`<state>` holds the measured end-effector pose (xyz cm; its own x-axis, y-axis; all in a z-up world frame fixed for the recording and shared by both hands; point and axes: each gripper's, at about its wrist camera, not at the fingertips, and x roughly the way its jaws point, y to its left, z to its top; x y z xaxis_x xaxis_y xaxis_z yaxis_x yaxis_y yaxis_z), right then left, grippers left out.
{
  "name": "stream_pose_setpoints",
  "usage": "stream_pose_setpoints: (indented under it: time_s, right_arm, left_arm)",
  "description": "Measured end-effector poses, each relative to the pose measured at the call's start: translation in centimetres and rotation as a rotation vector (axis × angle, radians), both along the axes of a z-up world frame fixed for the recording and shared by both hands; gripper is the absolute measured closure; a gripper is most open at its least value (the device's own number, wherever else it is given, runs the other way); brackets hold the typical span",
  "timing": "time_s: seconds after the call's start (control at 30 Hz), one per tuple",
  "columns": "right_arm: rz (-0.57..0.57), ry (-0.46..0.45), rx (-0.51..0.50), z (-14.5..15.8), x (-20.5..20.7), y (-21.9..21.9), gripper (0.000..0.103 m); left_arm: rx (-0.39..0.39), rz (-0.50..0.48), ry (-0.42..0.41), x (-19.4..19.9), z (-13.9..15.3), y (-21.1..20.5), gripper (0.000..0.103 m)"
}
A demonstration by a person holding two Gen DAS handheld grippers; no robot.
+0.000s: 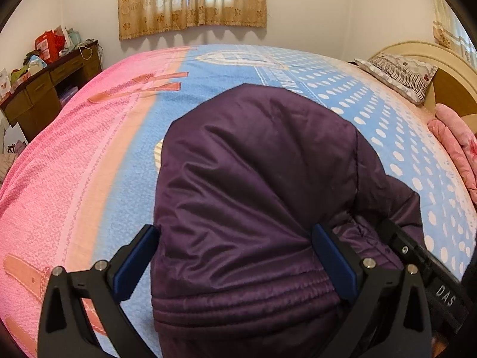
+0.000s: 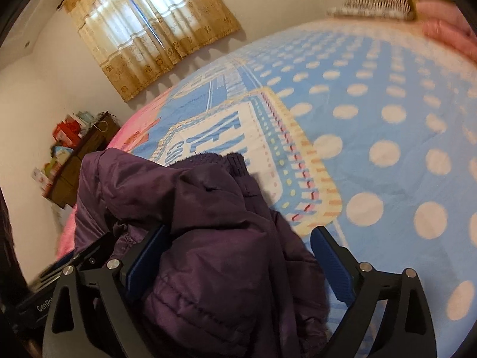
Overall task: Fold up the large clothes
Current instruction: 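Carry the lifted jacket bundle with both tools across the bedspread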
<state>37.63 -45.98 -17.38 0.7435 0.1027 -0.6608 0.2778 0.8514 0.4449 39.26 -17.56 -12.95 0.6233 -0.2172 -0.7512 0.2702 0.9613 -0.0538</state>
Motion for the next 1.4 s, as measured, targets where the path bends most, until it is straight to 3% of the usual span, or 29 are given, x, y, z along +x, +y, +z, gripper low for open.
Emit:
stream_pose_setpoints:
  time_s: [0.17, 0.33, 0.7, 0.9, 0.97, 1.17, 1.4]
  right_arm:
    - [0.031, 0.035, 0.112, -1.4, 0.8, -1.0, 0.002]
    - [0.028, 0.043, 0.109, -1.4, 1.1, -0.8, 0.002]
    - [0.046, 0.032, 0.152, -1.8, 1.3, -1.6, 0.002]
    - [0.055, 0.026, 0.185, -2.0, 1.2, -2.1, 0.002]
    - [0.061, 0.024, 0.193, -2.1, 1.2, -2.3, 0.002]
    - [0.091, 0.022, 0.208, -2.2, 1.1, -2.4, 0.002]
    - [0.122, 0.016, 0.229, -2.3, 1.2, -2.5, 0.001]
  left_arm:
    - [-0.011, 0.000, 0.009, 0.1, -0.2, 0.2, 0.000]
    - [0.014, 0.002, 0.011, 0.4, -0.2, -0.4, 0.000]
    - [-0.029, -0.020, 0.063, 0.1, 0.5, 0.6, 0.000]
    - [-0.134, -0.076, 0.066, -1.8, 1.8, 4.1, 0.000]
    - [-0.200, -0.107, 0.105, -2.2, 1.5, 5.6, 0.000]
    - [-0.448, -0.127, 0.275, -2.0, -1.7, 8.6, 0.000]
    - [-0.685, -0.156, 0.389, -1.1, -5.5, 9.0, 0.000]
